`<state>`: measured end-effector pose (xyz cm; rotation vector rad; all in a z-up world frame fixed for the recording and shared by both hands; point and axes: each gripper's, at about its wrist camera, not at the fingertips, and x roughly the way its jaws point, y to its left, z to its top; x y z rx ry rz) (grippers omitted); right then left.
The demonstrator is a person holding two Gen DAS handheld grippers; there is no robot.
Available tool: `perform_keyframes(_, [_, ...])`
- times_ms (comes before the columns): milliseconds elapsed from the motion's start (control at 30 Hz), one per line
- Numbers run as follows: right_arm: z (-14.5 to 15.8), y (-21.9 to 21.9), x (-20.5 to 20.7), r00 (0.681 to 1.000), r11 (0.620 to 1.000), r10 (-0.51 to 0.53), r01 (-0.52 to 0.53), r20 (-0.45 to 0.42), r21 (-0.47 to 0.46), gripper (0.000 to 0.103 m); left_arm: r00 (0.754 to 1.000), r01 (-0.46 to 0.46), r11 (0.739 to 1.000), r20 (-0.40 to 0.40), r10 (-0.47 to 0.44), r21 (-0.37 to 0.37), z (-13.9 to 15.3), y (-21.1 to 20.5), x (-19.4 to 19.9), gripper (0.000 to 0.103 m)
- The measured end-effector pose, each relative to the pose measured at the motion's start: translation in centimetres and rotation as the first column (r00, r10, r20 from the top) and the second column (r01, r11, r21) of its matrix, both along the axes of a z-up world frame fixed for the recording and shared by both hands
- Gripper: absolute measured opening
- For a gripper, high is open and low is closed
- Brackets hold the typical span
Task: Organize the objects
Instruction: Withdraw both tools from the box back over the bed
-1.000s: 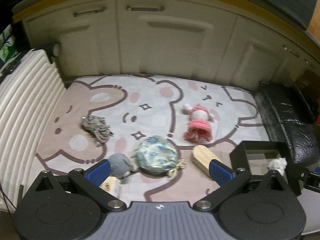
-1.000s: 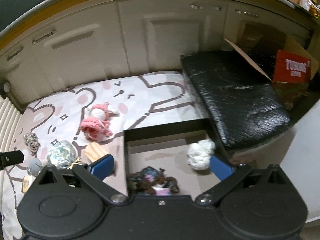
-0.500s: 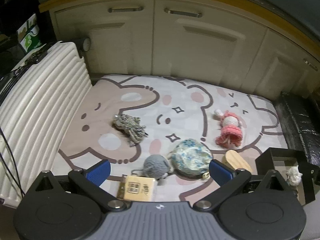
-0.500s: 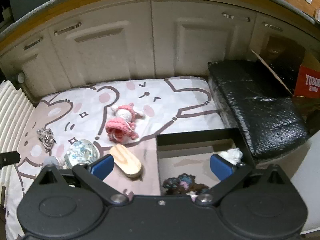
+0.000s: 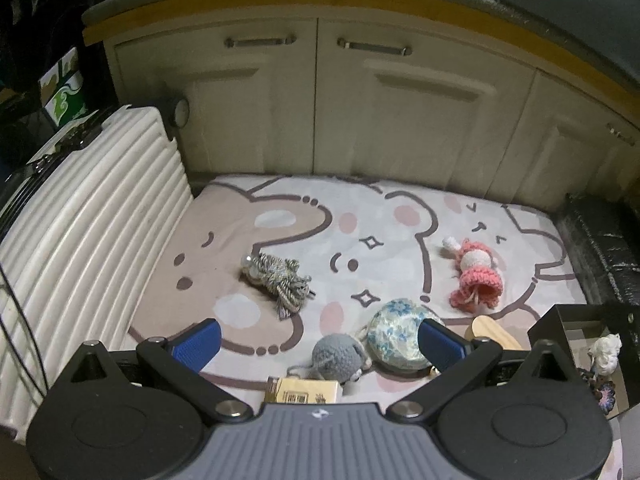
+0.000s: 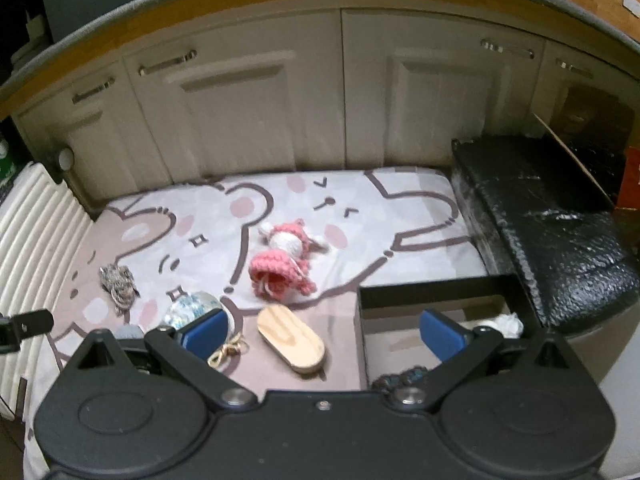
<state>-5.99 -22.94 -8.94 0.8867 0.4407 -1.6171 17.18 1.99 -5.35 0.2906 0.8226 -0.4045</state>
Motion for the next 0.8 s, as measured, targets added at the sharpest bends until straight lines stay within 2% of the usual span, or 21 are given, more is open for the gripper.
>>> perform_keyframes(133, [0.5, -0.9, 0.1, 0.999, 0.999, -0.007, 0.005, -0.042, -0.037, 0.103, 1.0, -0.011, 1.0, -0.019, 0.011, -0.002, -0.7, 0.7, 0.9, 0.103])
perform_keyframes(200, [0.4, -1.7, 0.0, 0.999, 1.0, -0.022, 0.021, -0.046, -0.021, 0.103, 0.999, -0.026, 1.0, -0.04, 0.026, 0.004, -1.2, 1.0, 1.5, 0.103])
perform_keyframes(400, [-0.4, -5.0, 0.8, 0.987, 0.991, 0.133, -0.13, -0.095, 0.035, 0.103, 0.992, -0.038, 0.999, -0.121, 0.039, 0.011, -2.9, 2.1, 3.4, 0.103])
perform_keyframes(600, [-2.7, -8.6, 2.0, 0.972, 0.972, 0.213, -0.201, -0.1, 0.118, 0.103, 0.987, -0.001, 0.995, -0.162, 0.018, 0.103, -5.0, 1.6, 4.2, 0.1])
perform_keyframes(800, [-5.7, -9.7, 2.9, 0.945, 0.943, 0.303, -0.278, -0.124, 0.184, 0.103, 0.976, 0.067, 0.987, -0.217, -0.033, 0.149, -6.8, 1.0, 4.8, 0.098])
